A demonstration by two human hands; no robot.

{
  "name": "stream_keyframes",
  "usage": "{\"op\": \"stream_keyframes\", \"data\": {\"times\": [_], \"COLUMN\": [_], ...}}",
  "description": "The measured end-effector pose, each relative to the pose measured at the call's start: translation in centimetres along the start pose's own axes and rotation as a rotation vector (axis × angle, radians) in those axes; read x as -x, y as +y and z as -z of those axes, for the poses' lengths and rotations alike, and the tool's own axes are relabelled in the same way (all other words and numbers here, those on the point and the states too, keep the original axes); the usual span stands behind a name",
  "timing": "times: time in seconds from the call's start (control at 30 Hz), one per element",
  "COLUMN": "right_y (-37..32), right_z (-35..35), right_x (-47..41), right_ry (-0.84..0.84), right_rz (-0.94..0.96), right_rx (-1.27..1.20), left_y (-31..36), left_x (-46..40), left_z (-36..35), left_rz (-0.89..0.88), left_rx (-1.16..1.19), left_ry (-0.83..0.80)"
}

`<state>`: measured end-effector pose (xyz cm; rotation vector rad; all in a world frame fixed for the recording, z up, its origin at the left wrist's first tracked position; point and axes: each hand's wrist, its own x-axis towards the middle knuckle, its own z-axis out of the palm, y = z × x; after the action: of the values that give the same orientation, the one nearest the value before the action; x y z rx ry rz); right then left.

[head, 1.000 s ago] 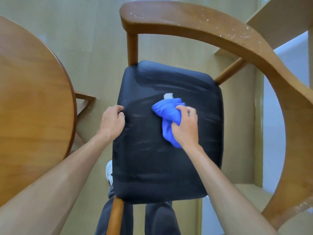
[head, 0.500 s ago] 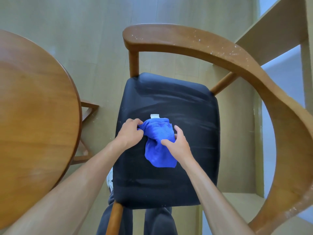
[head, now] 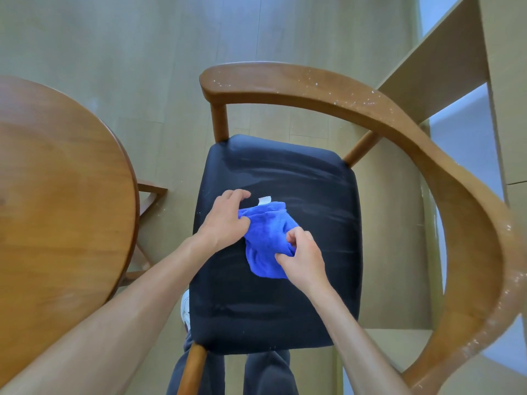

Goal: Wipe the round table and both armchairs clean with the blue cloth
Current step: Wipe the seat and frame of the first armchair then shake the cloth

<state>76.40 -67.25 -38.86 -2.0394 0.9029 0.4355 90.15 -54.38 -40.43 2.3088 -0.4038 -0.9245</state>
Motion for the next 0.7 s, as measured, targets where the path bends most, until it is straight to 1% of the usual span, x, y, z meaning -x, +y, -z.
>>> {"op": "stream_keyframes", "data": {"times": [0.07,0.13,0.2,0.27,0.3,0.37,0.5,0.57,0.7], "right_y": [-1.1,-2.1,-3.3,-4.2,-4.6,-4.9,-4.9,-4.9,-5.2], "right_z": [1.4,3.4,5.5,7.5,8.3,9.7,11.2,11.6,12.5], "right_x": [0.9,1.5,1.7,1.8,1.8,2.0,2.4,2.6,3.1], "right_ry": [0.084,0.167,0.216,0.221,0.208,0.175,0.162,0.197,0.237], "right_rz": [0.207,0.375,0.49,0.563,0.565,0.516,0.429,0.447,0.528], "right_rx": [0.184,0.319,0.354,0.297,0.246,0.151,0.0,-0.022,0.013], "left_y": [2.3,4.8,7.1,8.6,9.1,9.5,9.6,9.9,10.9], "left_x": [0.5,0.8,0.9,1.0,1.1,1.6,2.7,3.1,3.4], "left_z": [0.9,2.1,3.2,4.1,4.5,5.1,5.5,5.3,5.7], "left_rz": [-0.162,-0.382,-0.568,-0.661,-0.677,-0.689,-0.677,-0.662,-0.629], "left_rx": [0.012,-0.085,-0.29,-0.455,-0.501,-0.516,-0.428,-0.44,-0.482], "left_ry": [-0.016,-0.089,-0.154,-0.171,-0.17,-0.138,-0.022,0.012,0.04]}}
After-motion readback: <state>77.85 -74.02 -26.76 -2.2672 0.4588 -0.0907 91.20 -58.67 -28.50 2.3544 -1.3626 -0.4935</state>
